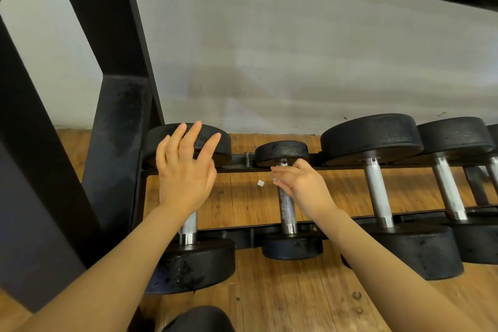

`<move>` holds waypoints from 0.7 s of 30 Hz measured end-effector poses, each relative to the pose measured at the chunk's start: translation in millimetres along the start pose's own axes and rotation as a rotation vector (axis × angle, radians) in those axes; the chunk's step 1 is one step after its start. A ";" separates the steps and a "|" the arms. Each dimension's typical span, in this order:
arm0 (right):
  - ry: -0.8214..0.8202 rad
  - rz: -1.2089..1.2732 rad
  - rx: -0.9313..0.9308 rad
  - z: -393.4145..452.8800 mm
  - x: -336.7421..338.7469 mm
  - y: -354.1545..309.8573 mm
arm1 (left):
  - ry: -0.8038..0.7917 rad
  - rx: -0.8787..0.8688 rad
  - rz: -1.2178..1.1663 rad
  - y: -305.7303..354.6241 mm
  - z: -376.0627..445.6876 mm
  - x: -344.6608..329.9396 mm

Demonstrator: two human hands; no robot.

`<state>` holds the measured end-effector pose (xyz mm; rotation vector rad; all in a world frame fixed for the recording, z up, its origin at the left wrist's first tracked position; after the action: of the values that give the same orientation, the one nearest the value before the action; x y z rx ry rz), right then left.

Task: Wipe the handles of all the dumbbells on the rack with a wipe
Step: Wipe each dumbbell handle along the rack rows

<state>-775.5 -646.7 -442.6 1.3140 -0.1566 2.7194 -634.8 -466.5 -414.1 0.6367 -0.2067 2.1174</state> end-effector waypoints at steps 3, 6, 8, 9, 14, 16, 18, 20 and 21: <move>-0.058 0.059 -0.053 -15.6 -4.1 3.4 | -0.003 0.004 -0.006 0.3 0.3 0.5; -0.113 0.066 -0.057 -21.3 -4.4 6.7 | -0.003 0.006 -0.009 0.2 0.0 0.2; -0.091 0.040 0.006 -14.0 -2.6 2.7 | -0.001 0.011 -0.012 0.2 -0.2 0.0; -0.082 0.024 0.029 -9.5 -2.0 0.8 | 0.001 0.011 -0.013 0.4 -0.2 0.2; -0.056 -0.027 0.023 -5.7 -2.6 -1.4 | -0.006 0.004 -0.014 -0.3 0.3 0.0; -0.060 -0.029 0.082 -12.5 0.3 -7.2 | -0.013 0.003 -0.014 -0.5 0.0 0.5; -0.087 -0.016 0.094 -19.6 2.3 -10.3 | -0.025 0.005 -0.016 -0.8 -0.4 1.5; -0.092 0.014 0.062 -21.3 3.0 -8.6 | -0.025 0.004 -0.020 -0.9 -0.2 2.4; -0.089 0.038 0.026 -19.8 2.8 -6.2 | -0.025 0.002 -0.019 -0.5 0.0 2.8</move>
<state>-791.6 -637.5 -452.3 1.4547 -0.1570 2.7041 -635.7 -464.1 -412.7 0.6641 -0.2112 2.0925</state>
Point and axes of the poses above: each hand's wrist, its own z-axis towards the middle knuckle, its own x-axis out of the back of the hand, y = z × x, the point moved 6 cm from there along z, towards the middle knuckle, and after that the axes turned 12 degrees about y, right-handed, at the moved point
